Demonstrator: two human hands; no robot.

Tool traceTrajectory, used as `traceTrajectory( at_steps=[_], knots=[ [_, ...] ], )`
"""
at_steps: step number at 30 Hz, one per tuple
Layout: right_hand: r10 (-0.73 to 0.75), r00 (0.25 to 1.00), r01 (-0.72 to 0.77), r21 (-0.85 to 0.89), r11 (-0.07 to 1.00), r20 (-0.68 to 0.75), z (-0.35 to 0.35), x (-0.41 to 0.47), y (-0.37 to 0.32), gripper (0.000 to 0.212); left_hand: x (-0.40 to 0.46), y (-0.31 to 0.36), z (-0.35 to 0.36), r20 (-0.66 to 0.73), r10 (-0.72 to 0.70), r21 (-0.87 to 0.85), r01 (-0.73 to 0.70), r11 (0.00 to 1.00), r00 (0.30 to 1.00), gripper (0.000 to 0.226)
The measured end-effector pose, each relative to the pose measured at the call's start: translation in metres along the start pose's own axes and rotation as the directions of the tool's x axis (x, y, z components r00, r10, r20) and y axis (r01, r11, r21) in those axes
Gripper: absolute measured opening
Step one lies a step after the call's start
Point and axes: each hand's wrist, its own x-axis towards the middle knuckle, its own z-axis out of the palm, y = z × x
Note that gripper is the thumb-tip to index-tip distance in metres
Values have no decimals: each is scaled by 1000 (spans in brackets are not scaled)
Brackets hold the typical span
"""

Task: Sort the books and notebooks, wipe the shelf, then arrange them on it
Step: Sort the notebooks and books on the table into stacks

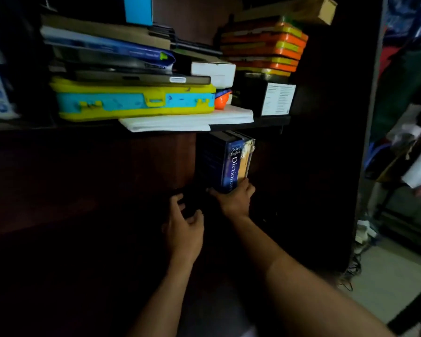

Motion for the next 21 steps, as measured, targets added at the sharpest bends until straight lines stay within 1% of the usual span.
traceTrajectory(
  at_steps=[2,4,5,7,10,12,14,16,18,21],
  knots=[
    [65,992,-70,-52,996,-104,12,3,-5,118,3,-2,4,7,15,-53,-15,998,1000,51],
    [111,983,-119,-47,992,-148,15,8,-4,114,3,-3,5,19,10,-68,-9,998,1000,48],
    [100,982,-111,-57,992,-163,17,9,-2,111,4,-3,5,21,17,-69,-16,997,1000,45],
    [21,981,-44,-122,992,-191,22,7,4,107,4,-4,4,22,36,-77,-35,996,999,40],
    [-59,987,40,-127,991,-150,25,6,8,100,5,-2,4,34,32,-111,-28,993,999,39],
    [-78,992,67,-105,992,-101,24,8,8,103,4,-1,2,59,28,-138,-19,990,998,47],
    [-80,993,68,-137,988,-84,22,8,7,109,2,1,1,100,58,-142,-43,989,993,60],
    [-100,993,85,-188,979,-68,22,3,6,105,-2,2,1,147,85,-132,-66,989,985,76],
    [-127,991,117,-202,972,-36,17,-6,4,102,-6,7,2,175,102,-151,-76,986,979,90],
    [-172,984,177,-211,961,39,1,-29,10,97,-8,9,7,168,133,-272,-84,959,977,102]
  ],
)
